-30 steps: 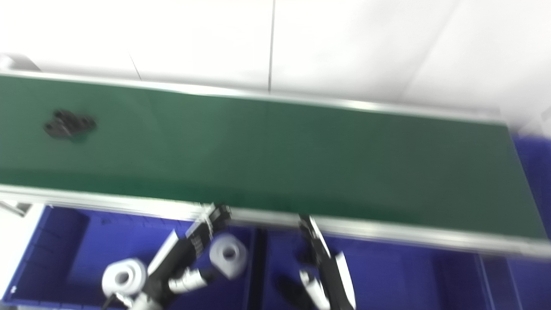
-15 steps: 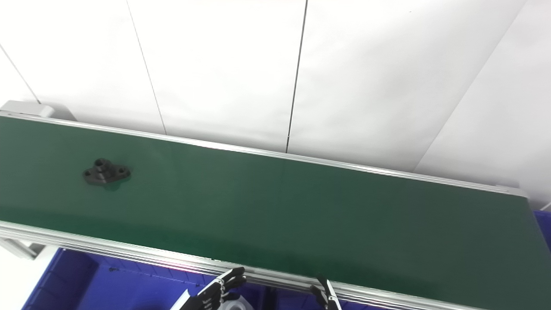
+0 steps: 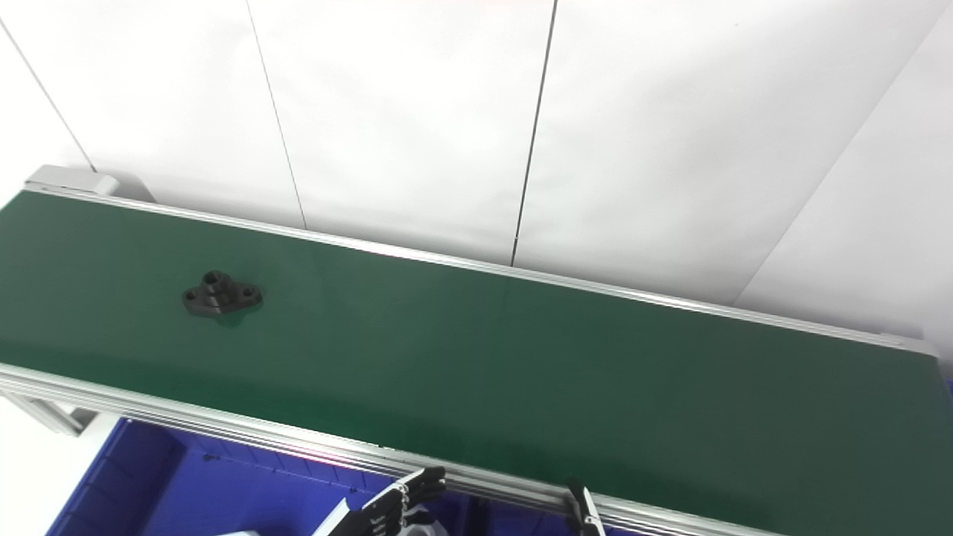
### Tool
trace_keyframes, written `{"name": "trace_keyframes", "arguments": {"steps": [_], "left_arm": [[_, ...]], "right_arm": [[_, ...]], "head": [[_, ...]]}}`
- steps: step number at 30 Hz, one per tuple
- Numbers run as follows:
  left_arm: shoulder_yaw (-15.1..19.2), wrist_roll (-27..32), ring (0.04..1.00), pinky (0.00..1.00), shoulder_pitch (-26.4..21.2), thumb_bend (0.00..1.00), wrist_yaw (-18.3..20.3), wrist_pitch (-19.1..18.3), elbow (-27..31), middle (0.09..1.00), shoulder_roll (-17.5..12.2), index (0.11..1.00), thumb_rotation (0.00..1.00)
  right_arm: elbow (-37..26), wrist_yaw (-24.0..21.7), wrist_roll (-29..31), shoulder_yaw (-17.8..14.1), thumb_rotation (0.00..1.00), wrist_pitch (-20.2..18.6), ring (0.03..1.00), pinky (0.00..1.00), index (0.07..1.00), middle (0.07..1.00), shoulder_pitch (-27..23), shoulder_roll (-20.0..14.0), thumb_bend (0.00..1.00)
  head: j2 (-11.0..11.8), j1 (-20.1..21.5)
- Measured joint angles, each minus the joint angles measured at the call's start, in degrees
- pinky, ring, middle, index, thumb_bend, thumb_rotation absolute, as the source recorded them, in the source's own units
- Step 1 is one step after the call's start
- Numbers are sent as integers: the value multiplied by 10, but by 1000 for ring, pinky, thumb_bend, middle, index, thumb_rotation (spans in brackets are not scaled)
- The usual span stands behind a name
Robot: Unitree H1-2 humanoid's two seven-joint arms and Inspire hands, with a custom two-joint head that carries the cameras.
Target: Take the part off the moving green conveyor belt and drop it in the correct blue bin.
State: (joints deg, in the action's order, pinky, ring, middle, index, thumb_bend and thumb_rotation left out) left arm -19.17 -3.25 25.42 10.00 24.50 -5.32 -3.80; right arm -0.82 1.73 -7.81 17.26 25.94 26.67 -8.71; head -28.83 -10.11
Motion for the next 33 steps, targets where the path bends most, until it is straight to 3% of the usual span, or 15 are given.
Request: {"name": "trace_keyframes", "arguments": {"steps": [4, 8, 18, 23, 26, 33], "left_arm": [[-2, 0, 921, 848, -1, 893, 3, 0, 2, 914, 0, 901, 633], [-2, 1, 924, 850, -1, 885, 5, 0, 5, 919, -4, 905, 636], [-5, -6, 937, 863, 4, 897, 5, -4, 26, 930, -5, 922, 661], [-5, -9, 934, 868, 2, 912, 5, -9, 28, 924, -5, 921, 666], [-4, -9, 931, 870, -2, 908, 4, -7, 23, 929, -5, 930, 673], [-4, 2, 925, 861, -15, 899, 4, 3, 0, 924, -2, 927, 640]], "right_arm": [[-40, 1, -23, -7, 751, 0, 923, 898, 985, 970, -2, 1, 777], [-71, -5, -34, -11, 733, -1, 933, 937, 975, 967, -22, 1, 754], [-135, -30, -43, -30, 745, -42, 935, 911, 967, 958, -80, 11, 775], [-136, -35, -88, -49, 780, -50, 924, 875, 948, 931, -131, 11, 790], [-135, -47, -117, -53, 762, -80, 882, 807, 918, 904, -170, 9, 817], [-132, -87, -176, -48, 766, -165, 857, 757, 918, 895, -241, 6, 864]], "head": [[-11, 7], [-13, 11], [-33, 11], [-36, 15], [-36, 18], [-32, 24]]}}
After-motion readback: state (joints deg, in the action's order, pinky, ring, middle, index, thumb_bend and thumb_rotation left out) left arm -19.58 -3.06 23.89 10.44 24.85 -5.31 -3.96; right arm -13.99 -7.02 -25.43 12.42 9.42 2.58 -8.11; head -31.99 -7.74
